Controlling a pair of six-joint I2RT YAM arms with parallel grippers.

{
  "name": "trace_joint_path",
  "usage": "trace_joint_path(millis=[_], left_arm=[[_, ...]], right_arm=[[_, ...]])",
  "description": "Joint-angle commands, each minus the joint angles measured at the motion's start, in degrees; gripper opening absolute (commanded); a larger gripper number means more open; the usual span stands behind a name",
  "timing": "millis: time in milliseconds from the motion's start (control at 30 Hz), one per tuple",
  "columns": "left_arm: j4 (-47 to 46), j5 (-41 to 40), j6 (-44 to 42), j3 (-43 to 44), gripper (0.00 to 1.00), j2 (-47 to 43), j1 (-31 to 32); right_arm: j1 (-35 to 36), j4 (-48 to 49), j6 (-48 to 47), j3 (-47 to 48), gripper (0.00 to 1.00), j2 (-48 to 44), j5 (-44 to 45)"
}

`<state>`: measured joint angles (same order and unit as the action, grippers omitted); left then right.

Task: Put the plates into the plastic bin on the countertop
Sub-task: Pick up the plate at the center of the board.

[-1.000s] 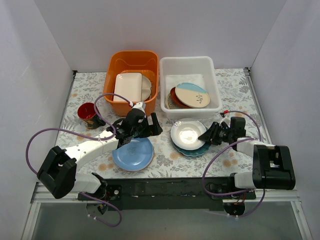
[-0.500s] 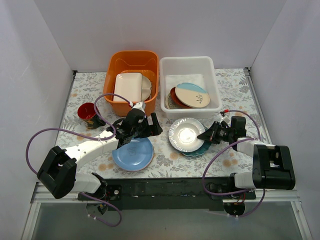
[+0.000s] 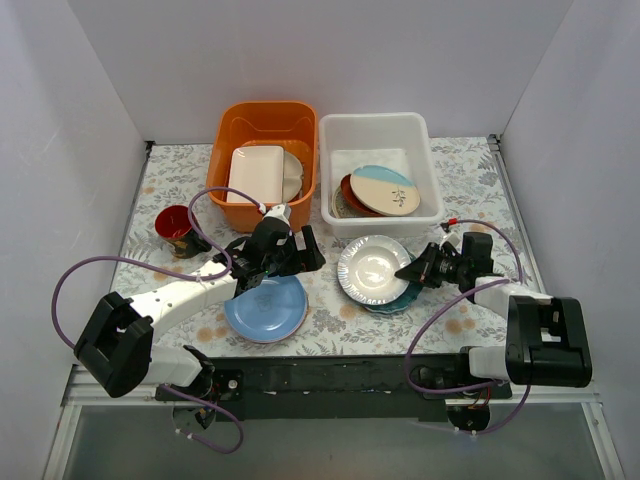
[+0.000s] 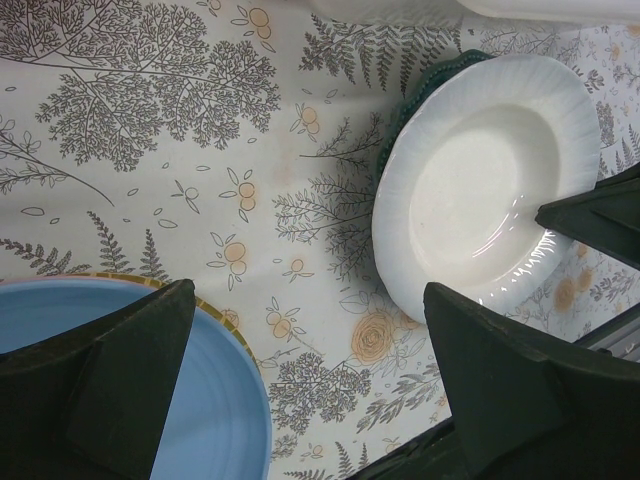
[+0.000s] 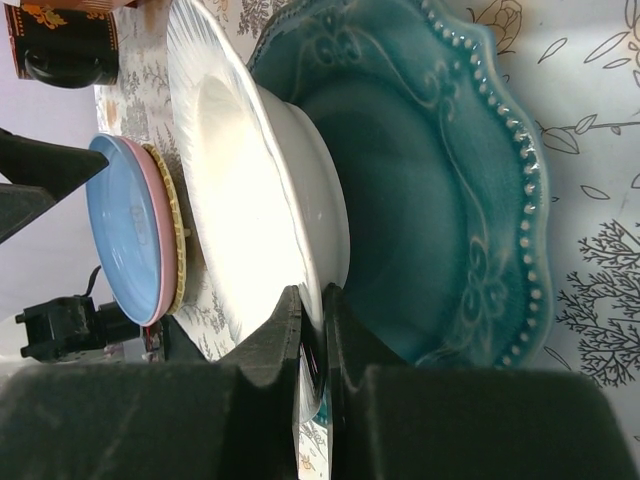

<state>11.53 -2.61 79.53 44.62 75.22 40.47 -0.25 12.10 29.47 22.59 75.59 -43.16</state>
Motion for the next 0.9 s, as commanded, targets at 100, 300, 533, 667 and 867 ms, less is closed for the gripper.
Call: trace_joint_path(millis=[100,300,533,667,867], left_arm=[[-0.19,-0.99,0.1,0.03,0.98,-0.78,0.31],[-0.37,-0.82,0.28,0.2,0.98,-0.25,0.31],[-0.46,-0.47,0.28,0.29,0.98,0.1,0.31],[-0.37,-0.46,0.1,0.29,0.98,0.1,0.31],[-0.37,-0.46,0.19,0.03,0.98,-0.16,0.31]], right_arm=[[0.16,-4.79,-5.3,0.88,0.01,-3.08,1.76],[0.16,-7.26,-6.89,1.58,0.01,-5.28,1.85],[0.16,-8.75,-6.89,2.37,0.01,-7.12,0.53],[0.16,-9.81,-6.89,3.16,0.01,-8.18,0.27],[0.16,-10.78,-6.89,4.04,0.01,-9.32,-0.7]])
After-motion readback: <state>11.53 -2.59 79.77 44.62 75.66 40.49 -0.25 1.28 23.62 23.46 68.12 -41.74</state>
